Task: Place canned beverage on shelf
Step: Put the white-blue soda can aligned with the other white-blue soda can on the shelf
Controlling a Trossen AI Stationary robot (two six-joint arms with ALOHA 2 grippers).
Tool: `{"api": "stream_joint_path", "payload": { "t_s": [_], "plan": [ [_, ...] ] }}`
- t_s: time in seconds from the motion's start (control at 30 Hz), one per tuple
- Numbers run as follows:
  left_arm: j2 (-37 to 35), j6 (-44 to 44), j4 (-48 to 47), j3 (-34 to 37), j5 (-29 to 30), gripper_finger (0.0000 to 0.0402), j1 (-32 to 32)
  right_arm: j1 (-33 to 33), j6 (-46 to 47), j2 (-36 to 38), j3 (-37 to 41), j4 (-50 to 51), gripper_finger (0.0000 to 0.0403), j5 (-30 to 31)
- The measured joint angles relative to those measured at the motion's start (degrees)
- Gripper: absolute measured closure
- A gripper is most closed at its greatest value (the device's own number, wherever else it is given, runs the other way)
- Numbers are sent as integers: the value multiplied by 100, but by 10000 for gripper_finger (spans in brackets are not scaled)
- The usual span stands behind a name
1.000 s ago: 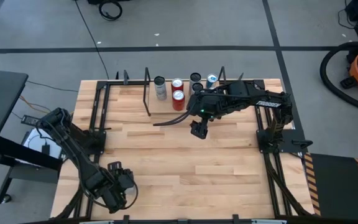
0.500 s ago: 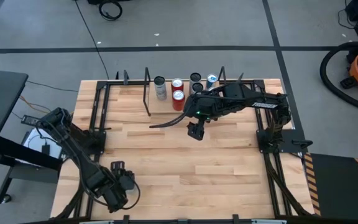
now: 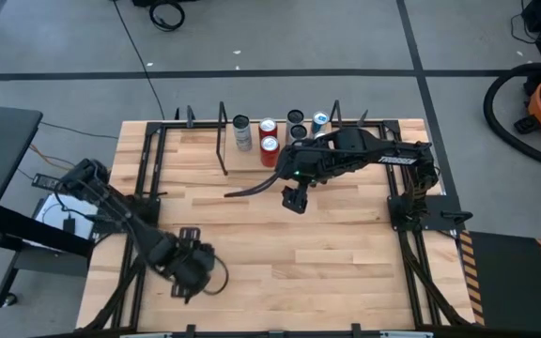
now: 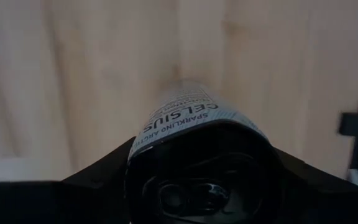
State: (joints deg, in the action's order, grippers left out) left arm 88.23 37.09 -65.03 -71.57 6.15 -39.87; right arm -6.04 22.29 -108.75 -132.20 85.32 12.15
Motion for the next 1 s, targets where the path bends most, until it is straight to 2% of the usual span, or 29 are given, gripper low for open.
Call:
{"api": "stream_joint_path", "payload": {
  "t_s": [0.23,0.6,0.77,0.9,1.0],
  "plan": [
    [-232,-1269,-306,-74,-340,139,1294,0,-442,0,0,28,70,18],
    [-199,-3746,-680,-1036,-315,138,3995,488,-1426,0,-2,435,70,94],
    [-197,-4654,-569,-1454,-340,138,5096,870,-1730,0,-2,470,70,93],
    [-192,-5033,-218,-1765,-374,138,5758,1138,-1958,0,-2,471,70,91],
    [-195,-5343,97,-1931,-799,138,6090,1326,-2122,0,-2,471,70,90]
  ]
}}
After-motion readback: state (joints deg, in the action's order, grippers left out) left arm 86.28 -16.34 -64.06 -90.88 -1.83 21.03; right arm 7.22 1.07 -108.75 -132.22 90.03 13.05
